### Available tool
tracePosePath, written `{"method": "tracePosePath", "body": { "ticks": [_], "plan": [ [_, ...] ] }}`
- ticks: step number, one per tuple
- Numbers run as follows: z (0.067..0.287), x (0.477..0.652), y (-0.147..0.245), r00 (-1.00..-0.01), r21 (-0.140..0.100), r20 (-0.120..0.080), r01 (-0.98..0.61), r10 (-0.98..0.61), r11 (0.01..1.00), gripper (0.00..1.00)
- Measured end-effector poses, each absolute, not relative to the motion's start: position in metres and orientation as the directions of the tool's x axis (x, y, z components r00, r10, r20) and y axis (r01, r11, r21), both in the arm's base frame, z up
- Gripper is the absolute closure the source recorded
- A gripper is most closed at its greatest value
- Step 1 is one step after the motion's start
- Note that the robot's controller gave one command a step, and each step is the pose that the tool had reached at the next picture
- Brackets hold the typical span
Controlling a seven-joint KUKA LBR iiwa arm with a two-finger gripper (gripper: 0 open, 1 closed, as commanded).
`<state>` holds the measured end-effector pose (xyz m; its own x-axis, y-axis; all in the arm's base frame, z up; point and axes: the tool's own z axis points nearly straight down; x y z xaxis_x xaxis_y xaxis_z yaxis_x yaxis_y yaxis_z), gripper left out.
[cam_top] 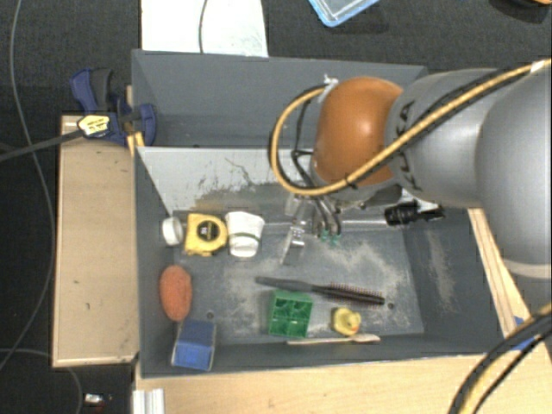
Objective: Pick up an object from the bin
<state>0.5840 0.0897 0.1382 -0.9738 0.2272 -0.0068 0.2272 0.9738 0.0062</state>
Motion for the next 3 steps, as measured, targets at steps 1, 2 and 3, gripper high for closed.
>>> {"method": "tracePosePath", "body": {
  "ticks": [1,2,3],
  "plan": [
    [0.102,0.541,0.036,-0.997,0.002,-0.006,0.076,0.076,0.997,0.0],
    [0.071,0.513,0.064,-0.949,0.015,-0.01,0.316,0.316,0.949,1.0],
    [0.071,0.513,0.064,-0.948,0.014,-0.01,0.317,0.317,0.948,1.0]
  ]
}}
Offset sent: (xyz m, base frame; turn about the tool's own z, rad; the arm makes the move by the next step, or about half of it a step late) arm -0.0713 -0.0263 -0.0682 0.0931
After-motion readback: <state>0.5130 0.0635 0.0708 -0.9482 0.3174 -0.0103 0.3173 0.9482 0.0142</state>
